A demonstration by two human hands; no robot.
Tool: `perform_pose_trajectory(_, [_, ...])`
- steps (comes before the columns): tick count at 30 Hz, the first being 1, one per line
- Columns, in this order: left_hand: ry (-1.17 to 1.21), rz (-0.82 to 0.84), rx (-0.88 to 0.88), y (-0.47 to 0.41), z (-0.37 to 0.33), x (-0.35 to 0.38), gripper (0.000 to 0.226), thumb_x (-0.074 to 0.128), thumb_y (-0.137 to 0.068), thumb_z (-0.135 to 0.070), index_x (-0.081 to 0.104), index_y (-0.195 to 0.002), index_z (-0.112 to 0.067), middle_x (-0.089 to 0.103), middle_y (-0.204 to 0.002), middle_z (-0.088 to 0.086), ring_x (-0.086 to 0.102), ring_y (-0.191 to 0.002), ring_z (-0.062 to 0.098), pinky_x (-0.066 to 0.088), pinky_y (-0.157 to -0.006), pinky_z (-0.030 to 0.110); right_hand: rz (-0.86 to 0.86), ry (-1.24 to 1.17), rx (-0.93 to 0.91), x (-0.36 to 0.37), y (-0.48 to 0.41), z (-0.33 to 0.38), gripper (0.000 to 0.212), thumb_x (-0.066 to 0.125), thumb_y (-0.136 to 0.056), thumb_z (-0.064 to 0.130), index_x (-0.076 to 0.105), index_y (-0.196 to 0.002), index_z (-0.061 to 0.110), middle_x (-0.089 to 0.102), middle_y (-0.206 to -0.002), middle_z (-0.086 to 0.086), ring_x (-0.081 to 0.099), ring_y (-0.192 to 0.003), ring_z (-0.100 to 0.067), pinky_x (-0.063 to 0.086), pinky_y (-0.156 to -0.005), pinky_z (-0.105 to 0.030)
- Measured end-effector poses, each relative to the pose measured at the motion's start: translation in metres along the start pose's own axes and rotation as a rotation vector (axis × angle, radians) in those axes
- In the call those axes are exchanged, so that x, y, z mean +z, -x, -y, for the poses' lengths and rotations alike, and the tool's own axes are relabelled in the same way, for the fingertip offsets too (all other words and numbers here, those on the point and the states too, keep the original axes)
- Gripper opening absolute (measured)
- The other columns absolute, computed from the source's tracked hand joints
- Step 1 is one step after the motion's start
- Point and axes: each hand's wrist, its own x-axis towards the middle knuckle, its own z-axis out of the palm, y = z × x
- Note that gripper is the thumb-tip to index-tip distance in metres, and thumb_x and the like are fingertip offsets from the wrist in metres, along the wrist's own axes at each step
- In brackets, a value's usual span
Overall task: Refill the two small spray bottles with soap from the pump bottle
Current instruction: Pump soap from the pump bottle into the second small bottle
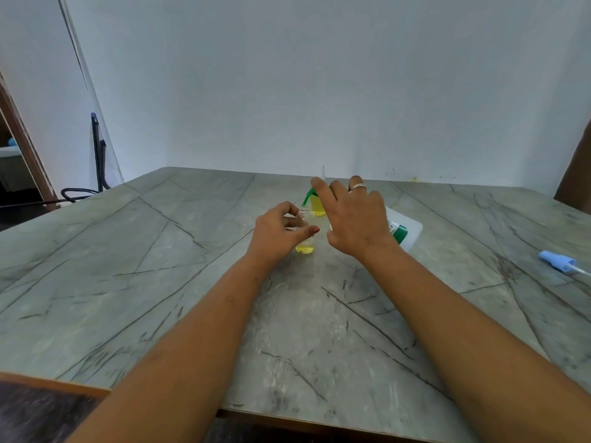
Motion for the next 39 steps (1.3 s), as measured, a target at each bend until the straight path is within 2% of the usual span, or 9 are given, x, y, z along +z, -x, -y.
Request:
perform_pose_trajectory(6, [0.002, -0.005, 0.016, 0.000, 0.002, 0.000, 0.032, 0.080, -0.068, -0.034, 0.054, -0.086, -0.027, 0.064, -0.090, -0.007, 0.064, -0.079, 0.006, 0.046, -0.059, 0.008, 0.042, -0.087, 0.035, -0.005, -0.003, -0.001, 0.086, 0.071, -0.068, 0.041, 0.021, -0.136, 0.027, 0.058, -0.116, -0.006, 0.051, -0.108, -0.032, 0.050, -0.069, -0.039])
perform_pose_trajectory(12, [-0.017, -0.001, -0.005, -0.001, 0.002, 0.002, 0.033, 0.079, -0.069, -0.036, 0.053, -0.086, -0.028, 0.060, -0.090, -0.010, 0.060, -0.081, 0.009, 0.047, -0.061, 0.011, 0.057, -0.125, 0.052, -0.007, -0.006, 0.003, 0.081, 0.072, -0.068, 0.044, 0.024, -0.131, 0.028, 0.058, -0.117, -0.006, 0.052, -0.107, -0.031, 0.051, -0.070, -0.039])
perform_pose_trajectory(17, [-0.010, 0.000, -0.005, -0.002, 0.002, 0.001, 0.032, 0.079, -0.068, -0.037, 0.050, -0.080, -0.032, 0.061, -0.086, -0.011, 0.061, -0.080, 0.008, 0.045, -0.060, 0.009, 0.046, -0.077, 0.049, -0.005, -0.002, 0.001, 0.086, 0.071, -0.070, 0.041, 0.019, -0.137, 0.027, 0.055, -0.121, -0.006, 0.049, -0.110, -0.032, 0.049, -0.070, -0.039])
perform_pose_trajectory(24, [-0.029, -0.021, 0.008, 0.000, 0.002, 0.004, 0.036, 0.080, -0.065, -0.042, 0.052, -0.084, -0.030, 0.062, -0.089, -0.008, 0.062, -0.081, 0.009, 0.049, -0.065, 0.015, 0.028, 0.054, 0.050, -0.007, 0.004, 0.003, 0.087, 0.068, -0.077, 0.031, 0.013, -0.145, 0.029, 0.050, -0.130, -0.004, 0.045, -0.119, -0.035, 0.049, -0.075, -0.041])
perform_pose_trajectory(28, [-0.074, -0.049, 0.017, 0.000, 0.000, 0.006, 0.039, 0.078, -0.066, -0.044, 0.053, -0.090, -0.026, 0.061, -0.094, -0.006, 0.060, -0.082, 0.010, 0.047, -0.065, 0.014, 0.007, 0.087, 0.045, -0.009, 0.008, 0.003, 0.084, 0.066, -0.079, 0.030, 0.014, -0.145, 0.030, 0.049, -0.131, -0.003, 0.046, -0.117, -0.034, 0.049, -0.073, -0.039])
perform_pose_trajectory(31, [-0.086, -0.060, 0.014, 0.000, -0.001, 0.007, 0.040, 0.078, -0.067, -0.044, 0.053, -0.092, -0.024, 0.063, -0.097, -0.003, 0.061, -0.084, 0.011, 0.050, -0.071, 0.020, 0.007, 0.099, 0.038, -0.011, 0.011, 0.002, 0.081, 0.063, -0.082, 0.028, 0.012, -0.145, 0.029, 0.048, -0.132, -0.004, 0.046, -0.118, -0.034, 0.049, -0.076, -0.039])
perform_pose_trajectory(36, [-0.091, -0.085, 0.024, 0.002, -0.001, 0.007, 0.041, 0.078, -0.066, -0.046, 0.054, -0.091, -0.024, 0.061, -0.089, -0.008, 0.060, -0.080, 0.007, 0.045, -0.065, 0.013, 0.021, 0.095, 0.009, -0.013, 0.012, 0.001, 0.082, 0.063, -0.083, 0.028, 0.009, -0.145, 0.030, 0.042, -0.136, -0.006, 0.043, -0.121, -0.034, 0.048, -0.080, -0.039])
perform_pose_trajectory(39, [-0.095, -0.100, 0.038, 0.002, 0.000, 0.007, 0.041, 0.078, -0.066, -0.046, 0.055, -0.090, -0.023, 0.062, -0.088, -0.007, 0.061, -0.080, 0.008, 0.048, -0.068, 0.016, 0.044, 0.065, 0.003, -0.014, 0.011, 0.002, 0.088, 0.066, -0.080, 0.029, 0.006, -0.144, 0.031, 0.037, -0.137, -0.008, 0.044, -0.118, -0.035, 0.048, -0.082, -0.037])
